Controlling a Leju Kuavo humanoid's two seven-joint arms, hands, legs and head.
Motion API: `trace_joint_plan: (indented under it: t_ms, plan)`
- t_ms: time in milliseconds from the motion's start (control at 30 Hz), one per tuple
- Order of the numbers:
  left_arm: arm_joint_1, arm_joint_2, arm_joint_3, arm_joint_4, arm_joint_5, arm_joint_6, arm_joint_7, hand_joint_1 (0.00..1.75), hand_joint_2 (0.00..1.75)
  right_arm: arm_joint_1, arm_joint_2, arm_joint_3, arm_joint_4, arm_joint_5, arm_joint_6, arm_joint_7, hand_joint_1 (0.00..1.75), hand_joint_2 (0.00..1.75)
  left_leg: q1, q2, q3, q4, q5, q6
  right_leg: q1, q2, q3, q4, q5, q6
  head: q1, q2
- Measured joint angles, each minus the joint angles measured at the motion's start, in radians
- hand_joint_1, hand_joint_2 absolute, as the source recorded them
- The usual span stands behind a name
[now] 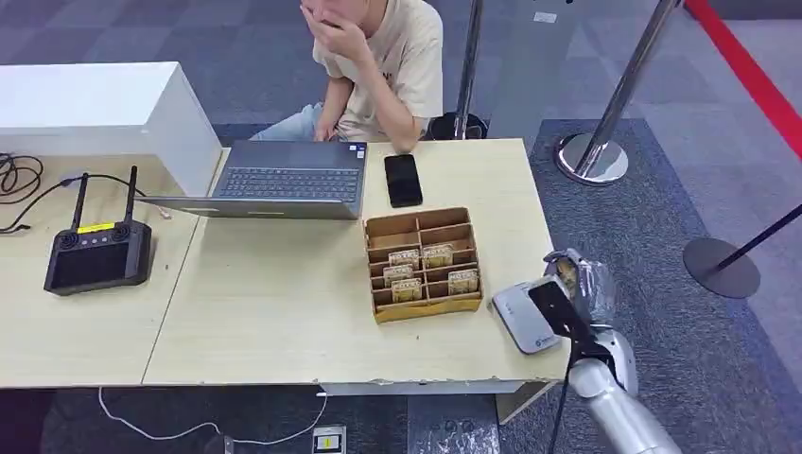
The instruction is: Pass the card to the sensor for recognition and then transmit it.
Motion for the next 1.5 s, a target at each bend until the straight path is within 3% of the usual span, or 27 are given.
trace_joint_plan:
  t_ms: [733,1500]
  plan:
    - [-0.002,-0.009,0.0,0.0,0.006,-0.005,0.0,0.0,0.0,-0.041,0.073,0.0,0.23,-0.068,0.0,-0.042,1.75,1.75,0.0,0.0,0.0,0.0,0.0,0.0,0.0,0.0,0.0,0.0,0.0,0.0,0.0,0.0]
    - [-0.003,-0.01,0.0,0.0,0.006,-0.003,0.0,0.0,0.0,-0.051,0.094,-0.045,0.259,0.016,-0.001,-0.072,1.75,1.75,0.0,0.0,0.001,0.0,0.0,0.0,0.0,0.0,0.001,0.0,0.0,0.0,0.0,0.0]
